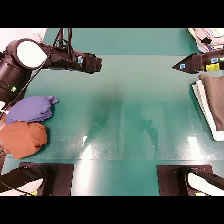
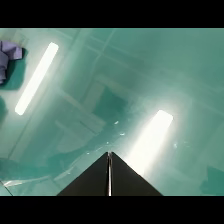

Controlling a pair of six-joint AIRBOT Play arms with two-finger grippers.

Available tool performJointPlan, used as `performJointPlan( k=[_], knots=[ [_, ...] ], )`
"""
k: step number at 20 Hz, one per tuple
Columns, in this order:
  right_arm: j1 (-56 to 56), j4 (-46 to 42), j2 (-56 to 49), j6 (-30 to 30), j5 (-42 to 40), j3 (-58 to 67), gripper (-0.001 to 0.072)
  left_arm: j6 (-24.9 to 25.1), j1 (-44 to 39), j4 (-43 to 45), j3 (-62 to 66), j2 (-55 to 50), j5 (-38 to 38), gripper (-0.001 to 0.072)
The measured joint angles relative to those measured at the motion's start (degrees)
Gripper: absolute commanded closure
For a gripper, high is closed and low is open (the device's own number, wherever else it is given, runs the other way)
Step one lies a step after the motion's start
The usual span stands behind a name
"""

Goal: Fold the shirts.

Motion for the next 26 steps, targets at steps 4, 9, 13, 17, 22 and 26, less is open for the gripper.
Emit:
performJointPlan(
  k=[4, 9, 13, 17, 22, 26],
  knots=[
    [0.00, 0.00, 0.00, -0.04, -0.02, 0.00, 0.0696, 0.00, 0.00, 0.00, 0.00, 0.00, 0.00, 0.0679],
    [0.00, 0.00, 0.00, -0.04, -0.02, 0.00, 0.0697, -0.02, 0.00, 0.02, 0.00, 0.00, 0.00, 0.0679],
    [0.00, 0.00, 0.00, -0.04, -0.02, 0.00, 0.0697, -0.02, 0.00, -0.02, 0.00, 0.00, 0.04, 0.0678],
    [0.00, 0.00, 0.00, -0.04, -0.02, 0.00, 0.0697, -0.02, 0.94, -0.17, 0.11, 0.68, -0.46, 0.0679],
    [0.00, -0.02, 0.00, -0.04, -0.02, 0.00, 0.0697, -0.31, 9.05, 10.58, -1.20, 9.25, -12.46, 0.0678],
    [0.00, -0.02, -0.02, -0.04, -0.63, 0.00, 0.0696, -0.48, 17.92, 23.93, -6.99, 15.87, -23.04, 0.0138]
  ],
)
